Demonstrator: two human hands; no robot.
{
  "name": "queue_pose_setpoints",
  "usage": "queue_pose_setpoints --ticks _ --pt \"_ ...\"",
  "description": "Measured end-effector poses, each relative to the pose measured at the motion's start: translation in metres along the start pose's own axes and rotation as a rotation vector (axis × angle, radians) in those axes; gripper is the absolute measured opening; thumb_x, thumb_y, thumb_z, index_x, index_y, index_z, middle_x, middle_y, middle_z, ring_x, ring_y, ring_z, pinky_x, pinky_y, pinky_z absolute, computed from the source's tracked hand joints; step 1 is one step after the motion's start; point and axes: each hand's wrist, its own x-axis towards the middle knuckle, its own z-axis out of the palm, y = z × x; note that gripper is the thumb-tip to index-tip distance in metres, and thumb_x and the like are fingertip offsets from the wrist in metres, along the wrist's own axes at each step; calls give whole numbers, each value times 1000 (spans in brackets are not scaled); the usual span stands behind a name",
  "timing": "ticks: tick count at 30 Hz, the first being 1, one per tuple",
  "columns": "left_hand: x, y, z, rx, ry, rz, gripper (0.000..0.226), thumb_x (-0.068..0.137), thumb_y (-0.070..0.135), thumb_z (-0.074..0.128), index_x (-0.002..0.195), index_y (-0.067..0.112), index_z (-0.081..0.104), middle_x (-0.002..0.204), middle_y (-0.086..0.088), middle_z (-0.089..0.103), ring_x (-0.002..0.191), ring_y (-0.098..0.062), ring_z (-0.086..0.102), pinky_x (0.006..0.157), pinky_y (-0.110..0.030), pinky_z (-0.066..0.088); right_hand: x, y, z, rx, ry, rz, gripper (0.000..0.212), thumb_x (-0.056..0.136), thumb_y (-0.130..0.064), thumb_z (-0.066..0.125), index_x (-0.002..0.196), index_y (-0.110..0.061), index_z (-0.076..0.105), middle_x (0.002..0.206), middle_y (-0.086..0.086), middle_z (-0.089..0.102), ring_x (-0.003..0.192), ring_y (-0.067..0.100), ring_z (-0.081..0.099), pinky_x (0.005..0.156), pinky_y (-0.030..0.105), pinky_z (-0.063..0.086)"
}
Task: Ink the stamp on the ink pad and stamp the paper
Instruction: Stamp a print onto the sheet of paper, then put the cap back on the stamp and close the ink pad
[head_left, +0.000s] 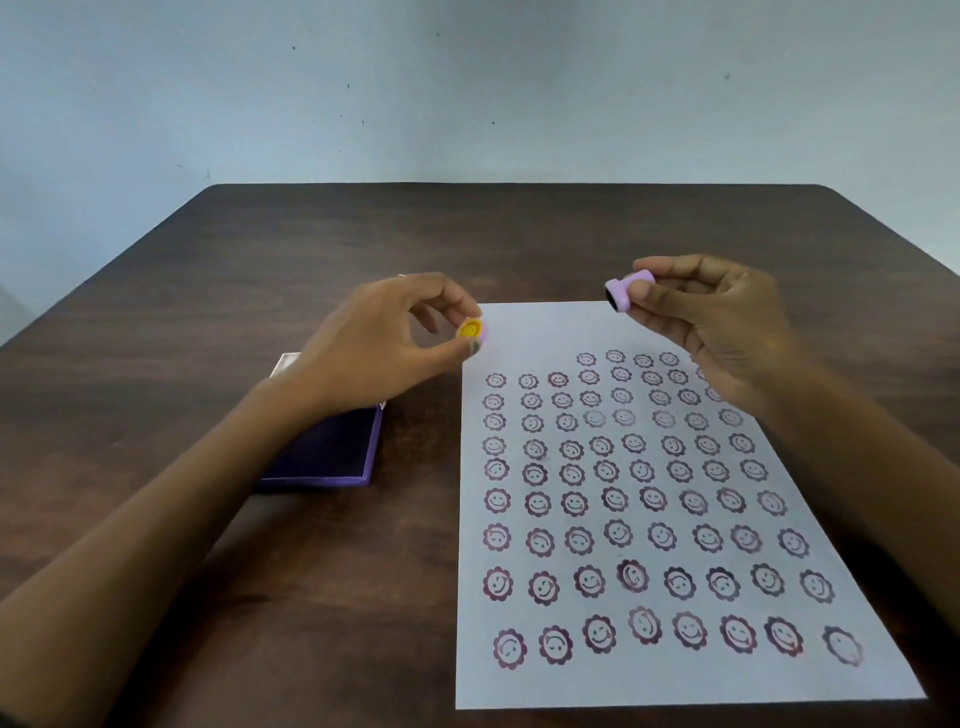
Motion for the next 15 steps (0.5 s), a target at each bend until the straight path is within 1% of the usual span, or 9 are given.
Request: queue_pose_setpoints --ticks 3,6,7,9,12,15 --pt "-2 16 13 -242 71 -32 21 81 31 71 97 19 69 93 6 72 80 -15 67 76 -37 57 -6 1 10 -8 -58 5 33 62 -15 76 93 -8 68 84 5 76 84 20 71 71 23 56" --pt "-5 27 26 -415 109 -100 22 81 27 71 100 14 69 95 -1 74 84 -25 69 79 -41 57 -13 2 22 -7 -117 6 33 60 -18 77 91 -10 69 83 4 76 76 15 70 64 20 55" --pt "-6 29 29 -461 109 -126 23 82 25 70 101 12 68 96 -3 74 85 -25 70 80 -42 57 -16 2 26 7 -142 8 33 59 -17 77 90 -10 69 82 4 76 74 14 70 63 19 55" --pt "-7 31 34 -538 114 -162 23 82 20 70 103 10 68 97 -5 74 87 -20 71 82 -36 57 -20 4 34 22 -188 11 34 58 -16 78 90 -10 69 82 5 76 74 15 70 64 20 55" --pt "-7 33 37 -613 140 -186 23 83 16 69 105 9 68 98 -5 74 87 -15 71 80 -24 55 -26 7 40 21 -216 4 33 59 -14 78 91 -9 69 86 8 76 81 22 71 69 24 57" --pt "-7 34 37 -618 155 -205 24 83 18 69 106 12 67 101 -2 74 87 -11 70 79 -20 54 -27 7 42 18 -212 -4 31 60 -13 78 89 -9 69 86 9 76 81 23 70 70 25 57"
